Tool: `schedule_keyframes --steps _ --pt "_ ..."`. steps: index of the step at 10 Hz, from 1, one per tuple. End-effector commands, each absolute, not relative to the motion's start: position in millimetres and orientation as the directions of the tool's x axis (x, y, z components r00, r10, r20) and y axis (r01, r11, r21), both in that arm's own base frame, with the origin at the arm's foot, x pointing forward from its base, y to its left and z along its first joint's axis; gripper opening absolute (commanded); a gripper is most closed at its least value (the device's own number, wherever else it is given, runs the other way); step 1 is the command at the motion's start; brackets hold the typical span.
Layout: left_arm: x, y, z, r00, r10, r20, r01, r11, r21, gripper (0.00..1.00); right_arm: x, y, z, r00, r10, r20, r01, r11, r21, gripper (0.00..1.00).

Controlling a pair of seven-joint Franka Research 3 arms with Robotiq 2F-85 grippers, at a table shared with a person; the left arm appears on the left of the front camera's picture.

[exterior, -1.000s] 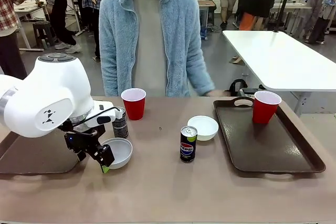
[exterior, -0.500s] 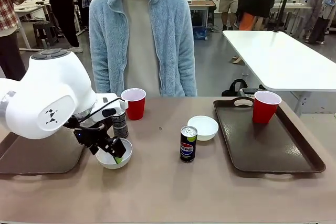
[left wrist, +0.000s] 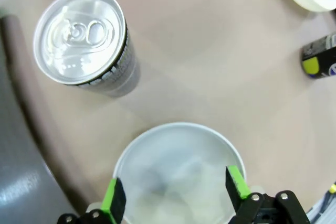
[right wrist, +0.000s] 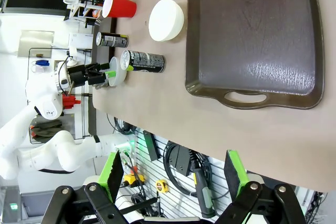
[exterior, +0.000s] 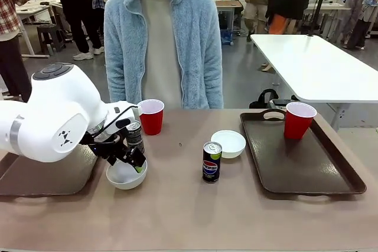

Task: Prepare tableware on both trays.
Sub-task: Pick up a Picnic Bowl from the table and place it on a Handle tray.

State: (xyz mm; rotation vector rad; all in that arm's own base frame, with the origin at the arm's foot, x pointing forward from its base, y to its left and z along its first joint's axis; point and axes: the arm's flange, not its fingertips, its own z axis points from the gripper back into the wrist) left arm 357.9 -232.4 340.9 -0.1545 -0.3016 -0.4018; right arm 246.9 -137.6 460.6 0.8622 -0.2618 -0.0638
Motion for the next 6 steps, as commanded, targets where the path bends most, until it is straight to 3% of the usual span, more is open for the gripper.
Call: schedule_keyframes --steps 1,6 --pt "310 -202 320 0.861 -0.359 0.361 0.409 0.910 -0.072 1.00 248 -138 462 0.964 -0.168 0.204 -0.054 0.631 0.774 1.00" --pt "294 -204 340 0.828 -0.385 0.407 0.450 0.890 -0.072 1.00 248 -138 462 0.964 -0.168 0.204 -0.054 0.631 0.774 1.00"
